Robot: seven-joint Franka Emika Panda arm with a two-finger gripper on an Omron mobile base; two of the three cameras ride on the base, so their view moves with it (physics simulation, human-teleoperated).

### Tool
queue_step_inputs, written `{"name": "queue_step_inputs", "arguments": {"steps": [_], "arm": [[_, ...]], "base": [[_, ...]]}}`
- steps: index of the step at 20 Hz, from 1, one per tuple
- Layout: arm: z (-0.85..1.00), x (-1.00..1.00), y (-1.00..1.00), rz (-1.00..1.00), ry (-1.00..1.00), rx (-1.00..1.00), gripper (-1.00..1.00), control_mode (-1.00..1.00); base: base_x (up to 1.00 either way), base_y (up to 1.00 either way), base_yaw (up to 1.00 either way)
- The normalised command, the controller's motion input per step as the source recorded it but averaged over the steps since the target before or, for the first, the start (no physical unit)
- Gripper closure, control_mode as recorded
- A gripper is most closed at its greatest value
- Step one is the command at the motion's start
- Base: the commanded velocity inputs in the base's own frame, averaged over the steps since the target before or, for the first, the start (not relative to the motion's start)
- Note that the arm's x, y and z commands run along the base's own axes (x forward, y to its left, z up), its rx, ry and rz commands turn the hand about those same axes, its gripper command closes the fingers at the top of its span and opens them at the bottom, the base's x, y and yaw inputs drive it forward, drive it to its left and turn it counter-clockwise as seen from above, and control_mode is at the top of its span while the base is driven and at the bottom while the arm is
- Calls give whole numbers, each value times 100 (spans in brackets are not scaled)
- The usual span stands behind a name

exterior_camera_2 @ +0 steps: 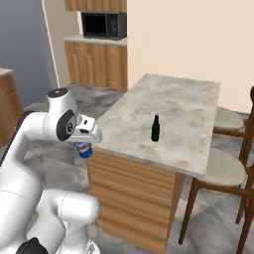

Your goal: Move the drinks to the dining counter.

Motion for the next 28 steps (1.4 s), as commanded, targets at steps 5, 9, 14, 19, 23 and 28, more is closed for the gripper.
{"name": "queue_step_inputs", "arguments": {"steps": [5, 9, 14, 19, 23, 28], "arm": [[0, 0, 0, 0, 0, 0, 100, 100], [0, 0, 0, 0, 0, 0, 100, 100], [0, 0, 0, 0, 0, 0, 100, 100], [0, 0, 0, 0, 0, 0, 100, 100], [0, 0, 0, 0, 0, 0, 100, 100], [0, 0, 0, 0, 0, 0, 100, 100]], "base": [[45, 5, -32], [28, -3, -14], [25, -24, -12], [40, -81, -16], [45, -84, -13], [36, -30, -22]]}}
